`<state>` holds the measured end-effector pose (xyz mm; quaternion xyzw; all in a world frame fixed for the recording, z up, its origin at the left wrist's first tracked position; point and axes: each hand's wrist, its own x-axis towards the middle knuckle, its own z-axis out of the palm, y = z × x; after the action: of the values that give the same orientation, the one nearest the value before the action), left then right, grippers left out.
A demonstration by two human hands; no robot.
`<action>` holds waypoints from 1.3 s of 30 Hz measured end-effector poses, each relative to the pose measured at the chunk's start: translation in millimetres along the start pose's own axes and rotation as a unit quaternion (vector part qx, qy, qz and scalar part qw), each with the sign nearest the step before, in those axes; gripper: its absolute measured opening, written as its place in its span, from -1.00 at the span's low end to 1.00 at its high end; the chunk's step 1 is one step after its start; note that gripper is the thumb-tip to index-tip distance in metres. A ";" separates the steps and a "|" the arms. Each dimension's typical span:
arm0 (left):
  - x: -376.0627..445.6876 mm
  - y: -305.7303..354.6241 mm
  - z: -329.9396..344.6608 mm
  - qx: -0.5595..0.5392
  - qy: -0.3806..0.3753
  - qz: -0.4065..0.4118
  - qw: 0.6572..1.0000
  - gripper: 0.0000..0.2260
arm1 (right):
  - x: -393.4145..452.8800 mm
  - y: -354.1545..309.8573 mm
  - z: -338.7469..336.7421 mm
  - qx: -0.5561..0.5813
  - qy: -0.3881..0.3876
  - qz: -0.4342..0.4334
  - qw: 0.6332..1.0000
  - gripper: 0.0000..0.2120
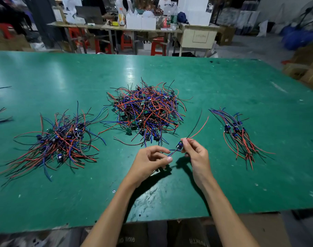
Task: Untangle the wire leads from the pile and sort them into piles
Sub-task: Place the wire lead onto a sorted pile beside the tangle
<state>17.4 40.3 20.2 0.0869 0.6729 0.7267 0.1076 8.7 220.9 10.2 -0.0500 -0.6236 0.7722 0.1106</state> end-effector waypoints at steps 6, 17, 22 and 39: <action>-0.6 0.0 -2.8 -0.014 0.004 0.002 1.000 -0.87 | 5.2 4.5 -0.6 0.047 0.086 0.021 0.995 -0.92; -2.3 -7.5 1.5 0.067 0.065 0.036 0.995 -0.94 | 6.2 10.2 -0.9 0.054 0.145 -0.017 0.988 -0.92; -3.3 -5.5 2.8 0.071 0.081 0.022 0.994 -0.79 | 4.8 9.9 -2.6 0.048 0.144 -0.015 0.988 -0.87; -2.5 -2.5 4.2 -0.004 0.259 -0.003 0.966 -0.43 | 4.6 6.1 -3.0 0.104 0.151 0.001 0.983 -0.90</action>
<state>21.0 43.8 18.1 -0.1069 0.6754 0.7265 -0.0676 4.3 223.6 3.9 -0.1549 -0.5160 0.8164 0.2079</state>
